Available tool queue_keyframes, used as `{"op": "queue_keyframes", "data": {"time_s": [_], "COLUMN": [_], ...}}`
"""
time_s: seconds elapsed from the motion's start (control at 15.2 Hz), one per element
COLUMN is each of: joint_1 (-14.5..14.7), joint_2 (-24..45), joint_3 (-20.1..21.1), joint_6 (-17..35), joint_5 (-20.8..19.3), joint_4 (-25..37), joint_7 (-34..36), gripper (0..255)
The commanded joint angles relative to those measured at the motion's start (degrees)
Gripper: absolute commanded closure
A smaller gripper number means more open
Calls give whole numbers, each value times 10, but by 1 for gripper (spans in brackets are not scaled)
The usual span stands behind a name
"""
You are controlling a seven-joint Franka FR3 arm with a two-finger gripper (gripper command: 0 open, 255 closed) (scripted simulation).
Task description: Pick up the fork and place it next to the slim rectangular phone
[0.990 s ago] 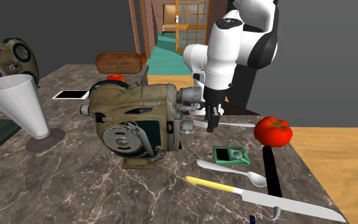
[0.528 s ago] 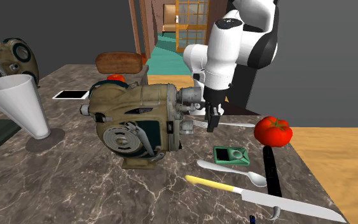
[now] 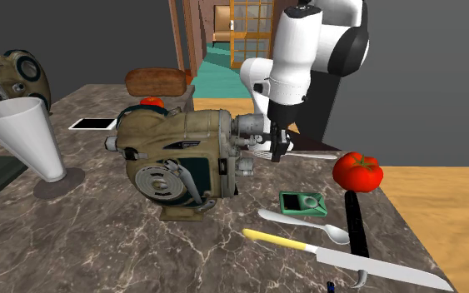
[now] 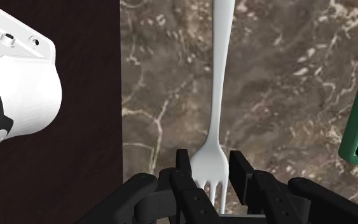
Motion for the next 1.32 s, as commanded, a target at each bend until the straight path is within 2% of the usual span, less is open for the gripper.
{"op": "queue_keyframes", "data": {"time_s": [0.0,0.59,0.92,1.25], "joint_1": [-4,-21,-87,-161], "joint_2": [-9,-31,-3,56], "joint_3": [-11,-56,-123,-182], "joint_6": [-18,-88,-54,-6], "joint_5": [-11,-57,-119,-178], "joint_4": [10,61,48,56], "joint_7": [0,1,-85,-167], "gripper": [255,255,255,255]}}
